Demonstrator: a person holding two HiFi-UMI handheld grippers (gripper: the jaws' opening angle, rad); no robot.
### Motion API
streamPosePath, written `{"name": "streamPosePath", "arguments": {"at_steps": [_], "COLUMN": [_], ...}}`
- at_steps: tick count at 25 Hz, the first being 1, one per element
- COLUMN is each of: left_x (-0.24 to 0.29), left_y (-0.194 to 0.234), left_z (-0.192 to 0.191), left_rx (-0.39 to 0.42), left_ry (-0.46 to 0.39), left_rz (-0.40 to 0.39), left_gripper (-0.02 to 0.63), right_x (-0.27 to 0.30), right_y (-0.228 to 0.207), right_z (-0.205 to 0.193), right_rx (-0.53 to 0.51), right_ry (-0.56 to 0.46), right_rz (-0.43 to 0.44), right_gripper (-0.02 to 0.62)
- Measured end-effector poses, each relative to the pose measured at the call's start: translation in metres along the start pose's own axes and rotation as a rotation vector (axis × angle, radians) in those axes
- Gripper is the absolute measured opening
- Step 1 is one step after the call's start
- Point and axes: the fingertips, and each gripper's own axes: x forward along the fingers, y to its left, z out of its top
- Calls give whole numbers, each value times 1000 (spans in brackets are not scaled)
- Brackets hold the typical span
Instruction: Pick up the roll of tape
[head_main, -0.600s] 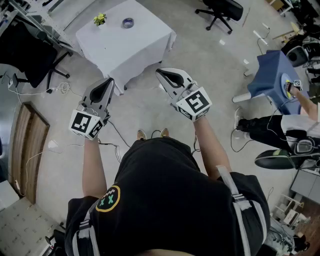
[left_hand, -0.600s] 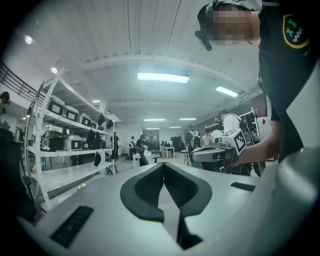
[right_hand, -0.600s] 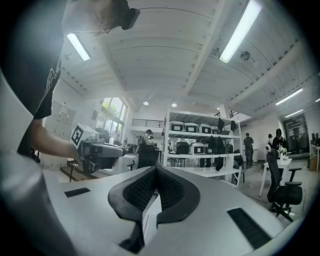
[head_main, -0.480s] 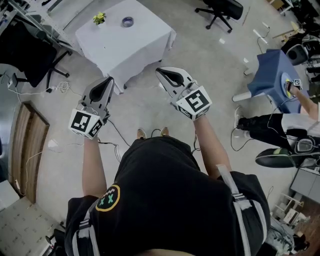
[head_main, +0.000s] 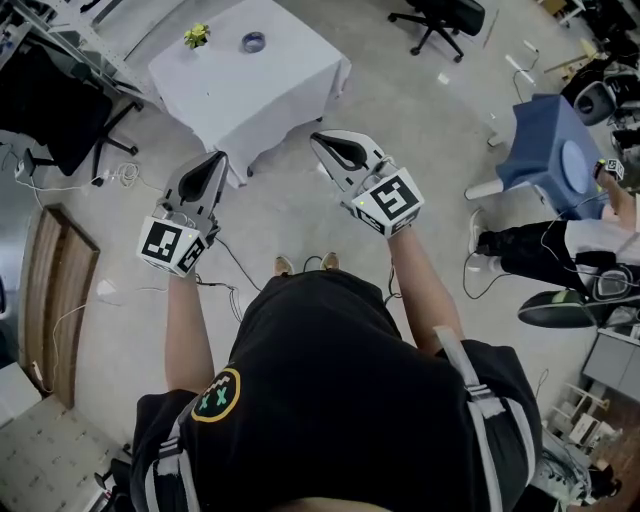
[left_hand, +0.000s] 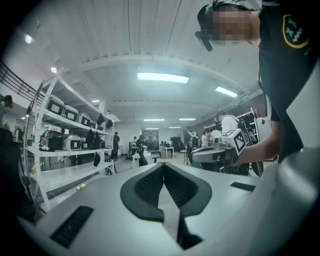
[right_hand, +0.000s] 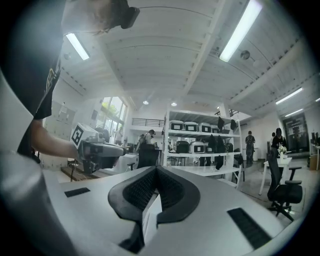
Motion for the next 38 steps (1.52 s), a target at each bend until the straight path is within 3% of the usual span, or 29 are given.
{"name": "streamPosePath", "arguments": {"at_steps": [12, 18, 22, 26, 29, 38], "left_x": [6, 6, 5, 6, 7, 11], "left_y": [0, 1, 1, 2, -1, -2], "left_z": [1, -1, -1, -1, -1, -1], "left_rx": [-1, 0, 1, -1, -1, 4], "left_ry": [-1, 1, 2, 2, 4, 7], "left_rz": [-1, -1, 5, 14, 6, 4], "left_gripper": [18, 18, 18, 18, 18, 18], "right_x": [0, 4, 4, 7, 9, 9], "right_y": [-10, -8, -5, -6, -5, -6], "right_z": [-1, -3, -2, -3, -8, -14], "right_rx": [43, 45, 60, 77, 103, 94], "right_ry": [-9, -10, -16, -10, 9, 24], "right_rz": [-18, -1, 26, 35, 43, 45], "right_gripper": [21, 80, 219, 452, 579, 598]}}
